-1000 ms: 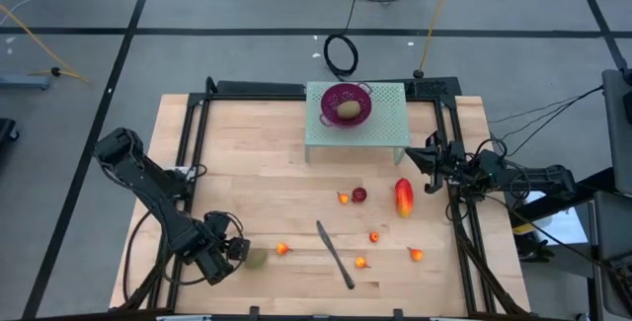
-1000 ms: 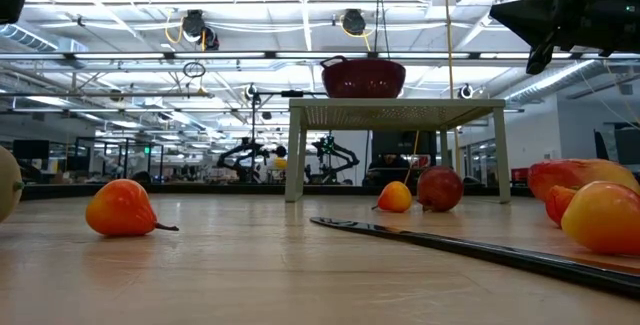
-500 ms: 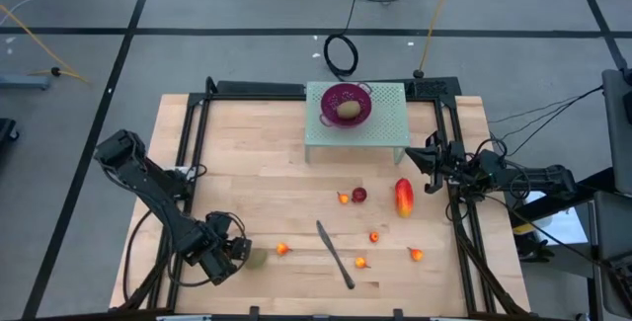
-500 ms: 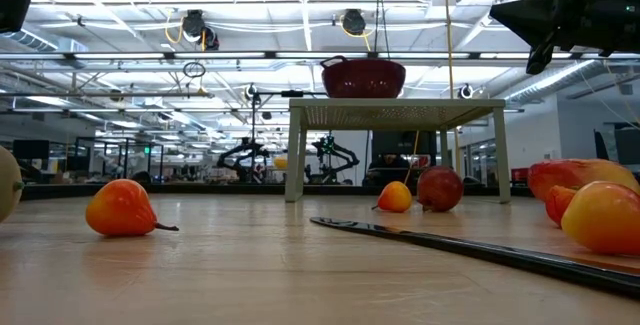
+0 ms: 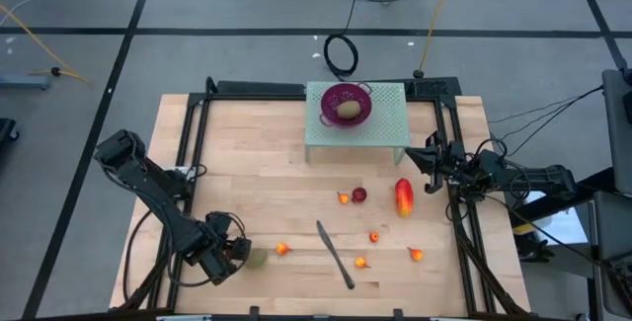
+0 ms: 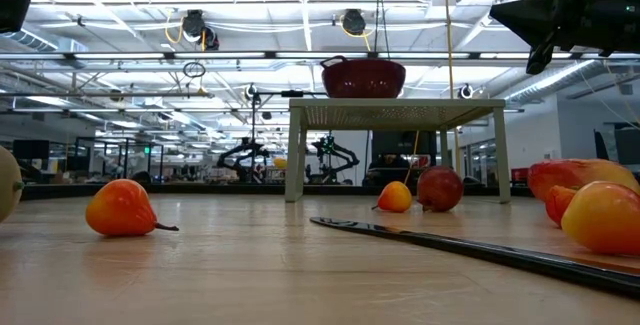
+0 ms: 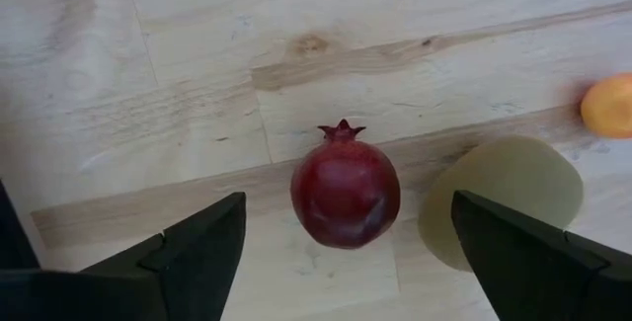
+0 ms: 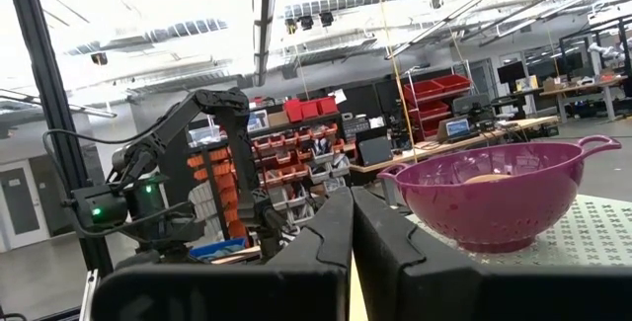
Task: Pick & Place Fruit
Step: Put the red pomegranate into the violet strainer bowl on the shelf
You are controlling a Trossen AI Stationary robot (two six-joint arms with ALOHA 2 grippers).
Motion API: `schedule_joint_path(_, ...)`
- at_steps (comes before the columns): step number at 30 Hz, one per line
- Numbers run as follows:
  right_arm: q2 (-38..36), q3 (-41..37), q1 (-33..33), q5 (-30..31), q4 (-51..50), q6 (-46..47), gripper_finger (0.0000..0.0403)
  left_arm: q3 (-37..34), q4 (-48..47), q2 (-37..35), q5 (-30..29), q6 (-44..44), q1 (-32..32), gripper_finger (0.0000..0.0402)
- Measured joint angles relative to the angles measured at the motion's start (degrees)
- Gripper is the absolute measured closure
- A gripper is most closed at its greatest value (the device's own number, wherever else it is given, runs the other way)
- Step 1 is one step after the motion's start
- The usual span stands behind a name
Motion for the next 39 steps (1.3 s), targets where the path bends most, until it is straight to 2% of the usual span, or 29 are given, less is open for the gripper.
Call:
schedule_joint_path(4, -0.02, 0.02, 0.00, 0.01, 0.00, 0.02, 0.0403, 0.00, 0.14, 1.45, 1.77, -0.40, 0.04, 0.0043)
schedule_joint_path(8, -0.02, 0.01, 0.00, 0.02, 0.00, 0.02, 0.0403, 0.00, 0.17, 1.83, 0.65, -1.92, 0.08, 0.0044)
schedule_joint_path(18, -0.01, 0.01, 0.00, 0.02, -0.03, 0.01, 0.0403, 0.00, 1.24, 4.97, 0.77, 0.79, 1.37, 0.0044)
schedule_joint_path(24, 0.00, 0.02, -0.02, 0.02, 0.00, 0.00, 0.0403, -0.01, 3.17, 7.01, 3.25, 1.12, 1.27, 0.0053)
schedule_joint_path(39, -0.02, 0.00, 0.00, 0.02, 0.00, 0.02, 0.0403, -1.89, 6.14, 8.59, 3.88, 1.77, 1.41, 0.0073)
